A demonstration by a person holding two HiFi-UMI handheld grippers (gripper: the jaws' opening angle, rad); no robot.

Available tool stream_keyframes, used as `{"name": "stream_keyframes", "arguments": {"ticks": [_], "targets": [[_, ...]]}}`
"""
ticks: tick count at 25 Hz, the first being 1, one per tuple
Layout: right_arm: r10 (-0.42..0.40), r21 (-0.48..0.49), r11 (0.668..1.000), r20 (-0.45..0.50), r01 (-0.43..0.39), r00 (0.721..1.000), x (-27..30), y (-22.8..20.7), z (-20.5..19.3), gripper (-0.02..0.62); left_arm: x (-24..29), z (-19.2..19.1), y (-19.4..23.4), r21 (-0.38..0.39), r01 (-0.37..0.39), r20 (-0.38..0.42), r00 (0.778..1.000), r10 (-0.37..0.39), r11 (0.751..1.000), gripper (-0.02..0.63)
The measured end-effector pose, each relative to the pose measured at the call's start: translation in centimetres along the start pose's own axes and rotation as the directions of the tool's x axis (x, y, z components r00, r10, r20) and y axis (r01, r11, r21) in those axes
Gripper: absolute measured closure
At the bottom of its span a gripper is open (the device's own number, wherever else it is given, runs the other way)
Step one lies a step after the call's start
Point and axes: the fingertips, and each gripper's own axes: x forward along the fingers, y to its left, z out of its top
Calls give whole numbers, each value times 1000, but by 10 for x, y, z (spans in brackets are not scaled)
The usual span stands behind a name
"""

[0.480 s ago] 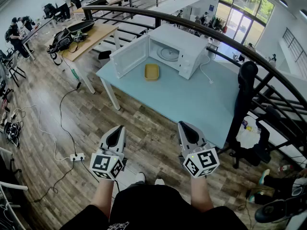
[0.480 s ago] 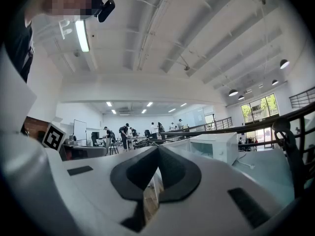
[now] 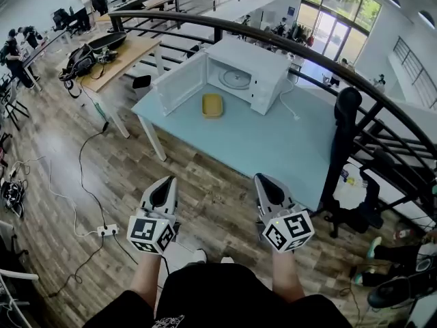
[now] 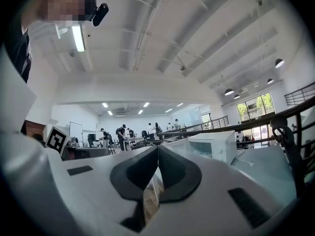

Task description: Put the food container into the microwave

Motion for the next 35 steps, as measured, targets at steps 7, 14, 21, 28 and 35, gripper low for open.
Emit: {"name": "stream_keyframes", "arguments": {"ticks": [7, 14, 21, 28, 35], "targets": [[-55, 32, 998, -17, 56, 998, 9, 1, -9, 589, 3, -2, 18, -19, 43, 1, 999, -43, 999, 598], [-64, 26, 998, -31, 65, 997, 26, 18, -13, 589, 8, -3, 37, -16, 100, -8, 995, -100, 995, 598], [-63, 27, 998, -54, 65, 997, 42, 43, -24, 589, -1, -4, 67, -39, 101, 3, 995, -101, 994, 598], [-48, 30, 998, -53, 50, 997, 59, 58, -23, 589, -11, -2, 82, -29, 110, 10, 994, -110, 994, 598], [-33, 32, 999, -77, 36, 996, 73, 64, -30, 589, -11, -7, 96, -29, 99, -10, 995, -99, 995, 598]]}}
